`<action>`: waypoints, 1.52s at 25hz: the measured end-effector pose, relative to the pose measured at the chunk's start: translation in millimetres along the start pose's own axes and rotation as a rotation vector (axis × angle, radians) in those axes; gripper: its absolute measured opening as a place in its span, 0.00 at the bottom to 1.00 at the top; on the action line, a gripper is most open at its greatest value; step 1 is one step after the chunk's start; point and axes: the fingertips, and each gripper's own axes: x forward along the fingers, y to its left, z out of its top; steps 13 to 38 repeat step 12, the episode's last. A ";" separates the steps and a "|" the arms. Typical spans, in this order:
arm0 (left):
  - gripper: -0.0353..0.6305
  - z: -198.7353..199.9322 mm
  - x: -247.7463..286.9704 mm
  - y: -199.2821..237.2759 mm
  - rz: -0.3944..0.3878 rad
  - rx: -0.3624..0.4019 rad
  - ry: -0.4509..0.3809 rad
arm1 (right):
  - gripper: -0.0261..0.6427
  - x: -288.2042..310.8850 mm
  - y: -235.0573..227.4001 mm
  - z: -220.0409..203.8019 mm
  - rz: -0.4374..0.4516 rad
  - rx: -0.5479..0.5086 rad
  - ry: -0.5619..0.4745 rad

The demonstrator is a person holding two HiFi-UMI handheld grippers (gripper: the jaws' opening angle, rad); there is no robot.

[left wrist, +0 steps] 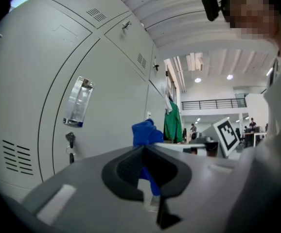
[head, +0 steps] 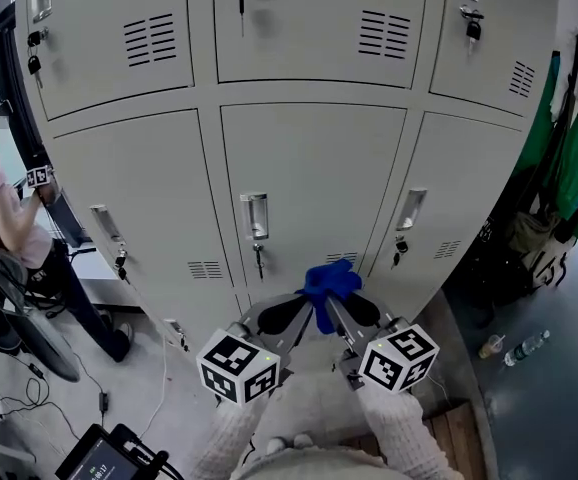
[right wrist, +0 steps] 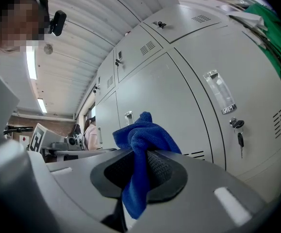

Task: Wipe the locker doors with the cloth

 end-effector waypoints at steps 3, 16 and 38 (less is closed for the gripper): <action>0.06 -1.3 -6.4 6.4 0.026 -0.007 -0.002 | 0.12 1.7 1.7 -2.3 0.007 -0.005 0.007; 0.06 -16.2 -12.1 9.1 0.058 0.004 0.044 | 0.12 -1.3 -2.0 -5.8 0.024 0.001 0.012; 0.06 -16.2 -12.1 9.1 0.058 0.004 0.044 | 0.12 -1.3 -2.0 -5.8 0.024 0.001 0.012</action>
